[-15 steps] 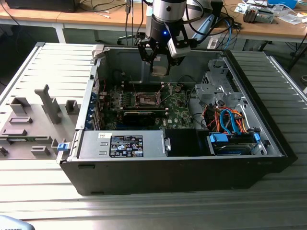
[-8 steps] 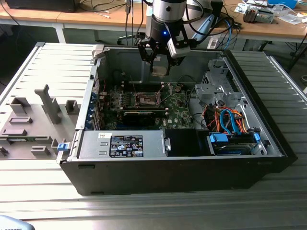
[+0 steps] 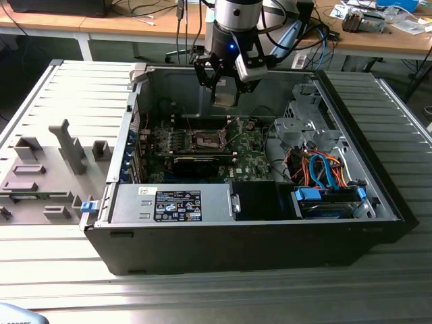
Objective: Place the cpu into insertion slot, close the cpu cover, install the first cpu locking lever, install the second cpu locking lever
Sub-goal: 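Place the cpu into insertion slot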
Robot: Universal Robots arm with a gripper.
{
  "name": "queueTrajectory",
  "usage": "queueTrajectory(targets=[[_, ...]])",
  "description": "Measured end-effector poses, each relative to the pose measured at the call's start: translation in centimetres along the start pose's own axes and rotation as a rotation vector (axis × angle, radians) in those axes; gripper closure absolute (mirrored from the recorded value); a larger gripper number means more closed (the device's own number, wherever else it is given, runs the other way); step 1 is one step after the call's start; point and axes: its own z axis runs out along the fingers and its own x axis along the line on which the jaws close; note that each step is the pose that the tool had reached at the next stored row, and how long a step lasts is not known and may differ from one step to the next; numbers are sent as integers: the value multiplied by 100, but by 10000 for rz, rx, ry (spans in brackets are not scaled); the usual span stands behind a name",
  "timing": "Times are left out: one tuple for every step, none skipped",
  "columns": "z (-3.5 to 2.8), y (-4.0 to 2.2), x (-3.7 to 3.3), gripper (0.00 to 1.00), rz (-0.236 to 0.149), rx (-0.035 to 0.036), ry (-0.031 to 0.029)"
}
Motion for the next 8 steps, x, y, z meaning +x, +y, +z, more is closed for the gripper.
queueTrajectory(targets=[[0, 0, 0, 45, 10, 0, -1], [0, 0, 0, 45, 19, -1, -2], [1, 0, 0, 45, 33, -1, -4], [1, 0, 0, 45, 42, -1, -4], [1, 0, 0, 45, 50, -1, -5], [1, 0, 0, 45, 61, -2, -6], [1, 0, 0, 45, 70, -2, -6], [1, 0, 0, 45, 79, -2, -8]])
